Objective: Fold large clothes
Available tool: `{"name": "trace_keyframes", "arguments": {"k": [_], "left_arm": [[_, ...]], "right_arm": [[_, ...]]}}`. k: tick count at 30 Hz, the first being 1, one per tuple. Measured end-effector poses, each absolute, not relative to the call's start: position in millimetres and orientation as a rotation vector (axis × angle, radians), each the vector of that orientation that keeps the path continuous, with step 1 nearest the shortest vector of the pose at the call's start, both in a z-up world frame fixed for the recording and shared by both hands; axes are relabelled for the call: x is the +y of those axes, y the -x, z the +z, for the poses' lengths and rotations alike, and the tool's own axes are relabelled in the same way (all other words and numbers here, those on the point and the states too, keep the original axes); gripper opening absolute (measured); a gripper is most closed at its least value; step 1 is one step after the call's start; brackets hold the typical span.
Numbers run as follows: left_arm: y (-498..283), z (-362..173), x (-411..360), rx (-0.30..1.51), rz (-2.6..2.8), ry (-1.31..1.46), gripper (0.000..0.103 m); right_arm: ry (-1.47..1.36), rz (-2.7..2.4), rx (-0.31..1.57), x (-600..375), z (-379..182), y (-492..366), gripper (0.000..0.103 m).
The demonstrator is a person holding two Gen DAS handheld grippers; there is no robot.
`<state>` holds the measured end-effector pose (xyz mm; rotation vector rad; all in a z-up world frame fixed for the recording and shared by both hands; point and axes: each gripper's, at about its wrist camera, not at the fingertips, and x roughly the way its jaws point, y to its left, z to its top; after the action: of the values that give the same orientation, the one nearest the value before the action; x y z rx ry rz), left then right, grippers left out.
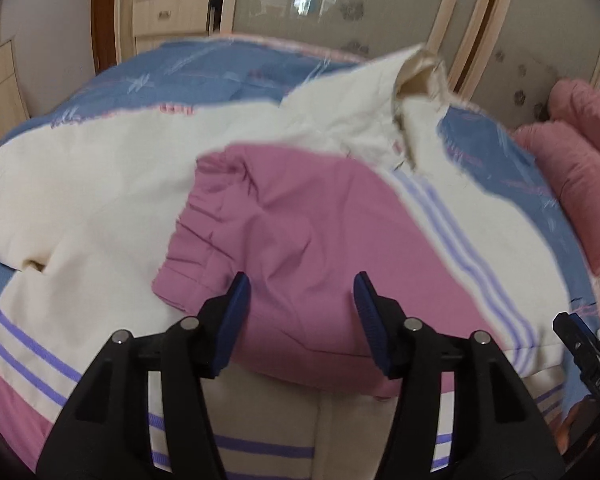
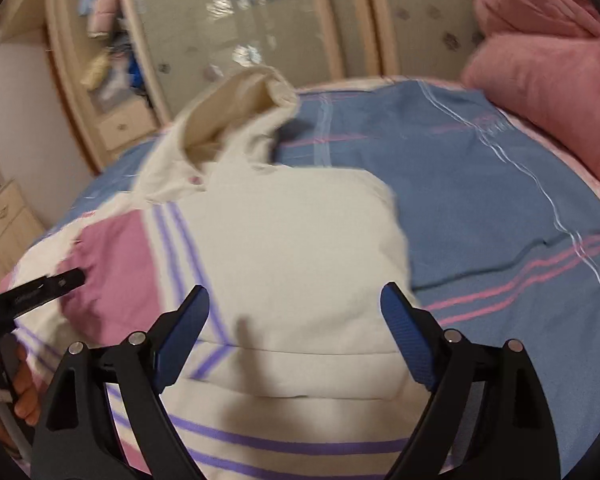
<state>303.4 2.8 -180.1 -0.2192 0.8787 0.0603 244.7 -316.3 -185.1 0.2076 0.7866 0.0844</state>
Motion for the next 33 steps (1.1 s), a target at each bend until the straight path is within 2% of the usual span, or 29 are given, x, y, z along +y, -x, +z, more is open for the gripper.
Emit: {"name": "trace_keyframes", "arguments": {"k": [3, 6, 8, 9, 10, 13, 16, 18, 21, 27, 30, 33], "left_arm": [[-313, -199, 4, 0.945, 0.064, 0.213, 0.055], [-298, -181, 14, 0.911, 0.04, 0.276, 0.058], [-281, -160, 36, 0.849, 0.001, 0.364, 0.068], [-271, -149, 51, 0.814, 0.016, 0.386, 0.085], [-261, -139, 66, 0.777, 0.069, 0.39, 0.095], [-218, -116, 150, 0.649, 0.247, 0.469, 0.101], [-197, -128, 229, 0.668, 0.345, 0.637, 0.101], [-182, -156, 285, 0.701, 0.464, 0.787, 0.101], [-180, -193, 327, 0.786, 0.555, 0.84, 0.101], [-207, -189, 325, 0.788, 0.606, 0.682, 0.101], [-217, -178, 331, 0.712, 0.548, 0.739, 0.101], [-242, -188, 347, 0.756, 0.532, 0.821, 0.101]], "right_arm": [[-0.219, 0.078, 0.866, -319, -203, -257, 0.088], [-0.167, 0.067, 0.849, -314, -200, -255, 0.09], [-0.145, 0.062, 0.848, -311, -202, -256, 0.091], [-0.139, 0.058, 0.846, -309, -202, -255, 0.092], [-0.135, 0.059, 0.841, -309, -202, -254, 0.092], [-0.131, 0.061, 0.834, -307, -204, -251, 0.094], [-0.118, 0.056, 0.828, -304, -205, -250, 0.096], [-0.101, 0.048, 0.827, -301, -206, -250, 0.097], [-0.078, 0.039, 0.825, -297, -208, -251, 0.099], [-0.071, 0.038, 0.819, -297, -209, -251, 0.1], [-0.059, 0.038, 0.823, -295, -210, -252, 0.102], [-0.046, 0.032, 0.827, -292, -210, -252, 0.102]]}}
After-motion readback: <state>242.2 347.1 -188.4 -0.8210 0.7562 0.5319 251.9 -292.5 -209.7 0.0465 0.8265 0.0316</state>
